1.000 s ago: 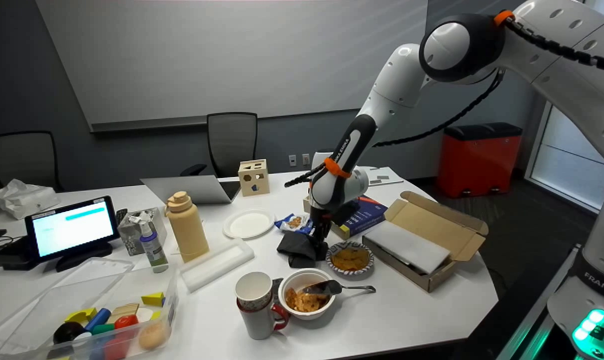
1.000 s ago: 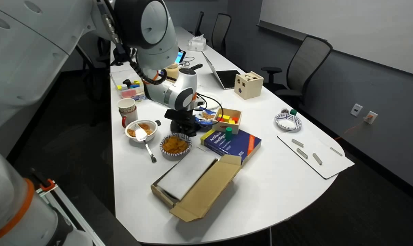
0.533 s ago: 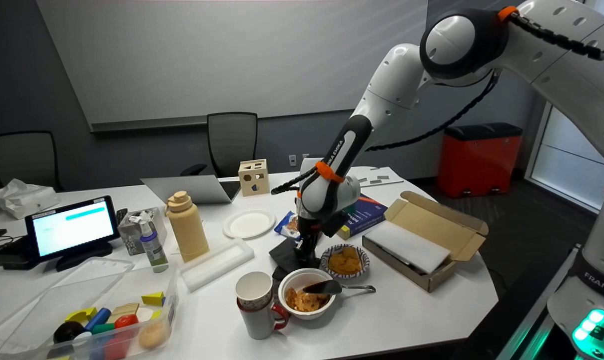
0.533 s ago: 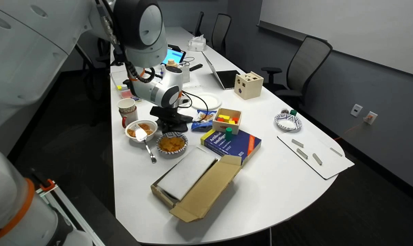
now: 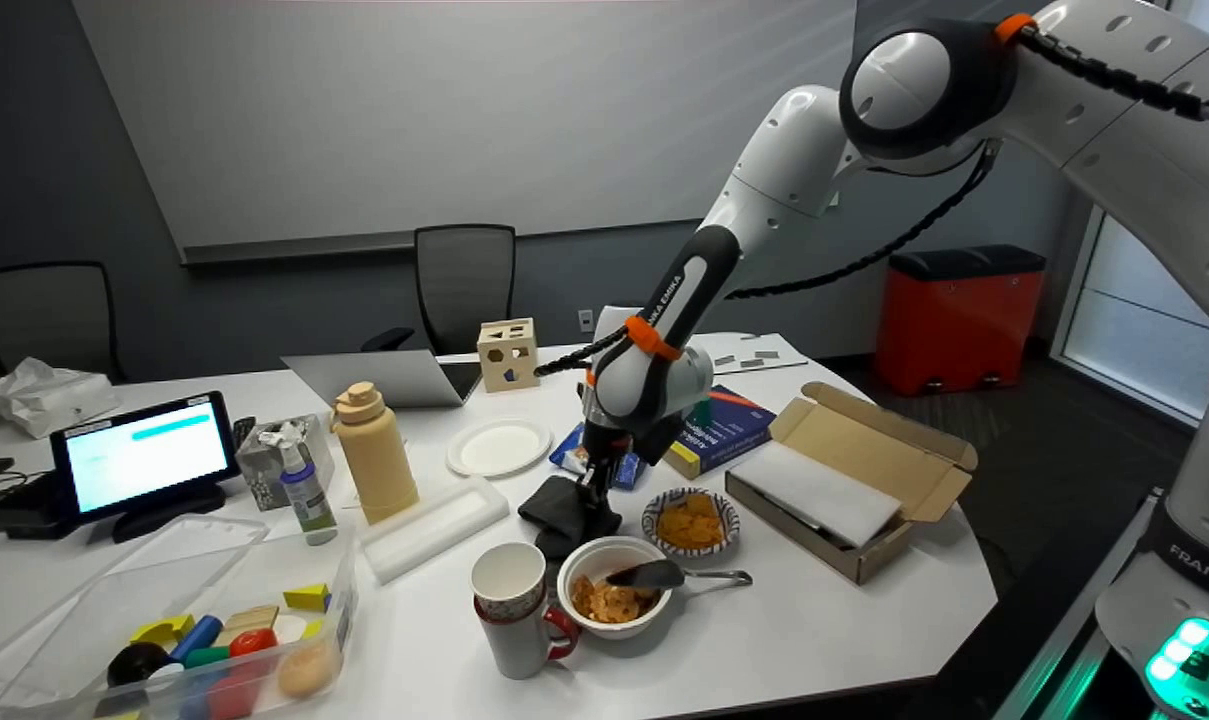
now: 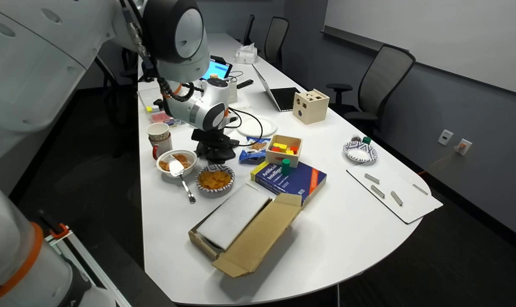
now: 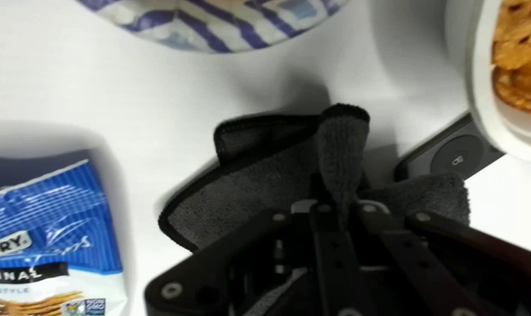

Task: Use the black towel to wipe the table

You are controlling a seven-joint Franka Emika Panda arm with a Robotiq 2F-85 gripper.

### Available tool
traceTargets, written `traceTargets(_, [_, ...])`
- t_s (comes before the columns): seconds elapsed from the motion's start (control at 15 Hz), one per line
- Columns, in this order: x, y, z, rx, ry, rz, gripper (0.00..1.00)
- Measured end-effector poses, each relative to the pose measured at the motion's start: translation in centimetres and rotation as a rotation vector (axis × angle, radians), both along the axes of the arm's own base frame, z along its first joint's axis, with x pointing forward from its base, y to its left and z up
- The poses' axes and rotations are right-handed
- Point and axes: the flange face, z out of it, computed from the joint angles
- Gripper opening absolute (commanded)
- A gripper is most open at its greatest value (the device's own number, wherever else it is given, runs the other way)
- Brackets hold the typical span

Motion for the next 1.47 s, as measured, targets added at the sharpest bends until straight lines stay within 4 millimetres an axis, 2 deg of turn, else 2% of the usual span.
traceTargets(0.4, [2.9, -5.8, -0.2, -0.035, -0.043, -0.067, 0.01])
traceTargets(0.6, [3.2, -8.3, -0.6, -0.058, -0.035, -0.095, 0.01])
traceTargets(0.73, [2.8, -9.2, -0.9, -0.072, -0.011, -0.1, 0.01])
traceTargets(0.93, [1.4, -9.6, -1.0, -0.092, 0.055, -0.087, 0.01])
traceTargets(1.13, [-0.3, -9.2, -0.4, -0.102, 0.102, -0.066, 0.01])
traceTargets(1.47, [-2.7, -5.9, 1.1, -0.056, 0.136, -0.035, 0.01])
